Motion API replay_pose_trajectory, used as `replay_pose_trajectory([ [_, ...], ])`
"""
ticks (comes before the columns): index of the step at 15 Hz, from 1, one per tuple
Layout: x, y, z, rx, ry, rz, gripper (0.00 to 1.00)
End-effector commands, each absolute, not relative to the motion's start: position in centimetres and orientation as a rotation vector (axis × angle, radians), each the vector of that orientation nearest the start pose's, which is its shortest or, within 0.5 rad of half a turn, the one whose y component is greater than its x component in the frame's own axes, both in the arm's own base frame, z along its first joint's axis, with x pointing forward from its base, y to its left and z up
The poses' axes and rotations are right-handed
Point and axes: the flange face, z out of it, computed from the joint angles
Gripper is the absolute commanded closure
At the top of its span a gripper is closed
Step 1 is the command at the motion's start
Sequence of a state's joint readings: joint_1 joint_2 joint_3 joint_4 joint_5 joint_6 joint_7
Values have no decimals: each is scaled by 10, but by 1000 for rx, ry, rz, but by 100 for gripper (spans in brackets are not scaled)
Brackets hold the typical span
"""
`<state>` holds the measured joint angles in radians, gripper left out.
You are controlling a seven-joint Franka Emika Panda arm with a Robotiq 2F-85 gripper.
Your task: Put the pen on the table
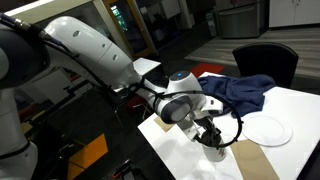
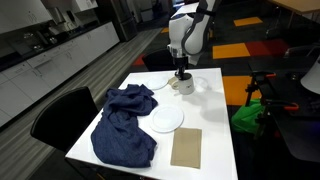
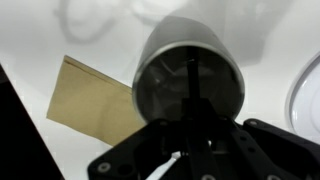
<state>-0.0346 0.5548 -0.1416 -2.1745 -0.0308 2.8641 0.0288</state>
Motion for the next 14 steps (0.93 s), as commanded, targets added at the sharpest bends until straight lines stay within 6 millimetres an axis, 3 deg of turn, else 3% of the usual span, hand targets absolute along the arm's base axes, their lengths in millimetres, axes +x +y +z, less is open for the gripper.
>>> replay_pose_trajectory([
  [1,548,-96,176,-3245,310,-287,97],
  [6,542,-95,213,-3249,333,-387,97],
  [14,537,-74,297,-3200,232,-607,97],
])
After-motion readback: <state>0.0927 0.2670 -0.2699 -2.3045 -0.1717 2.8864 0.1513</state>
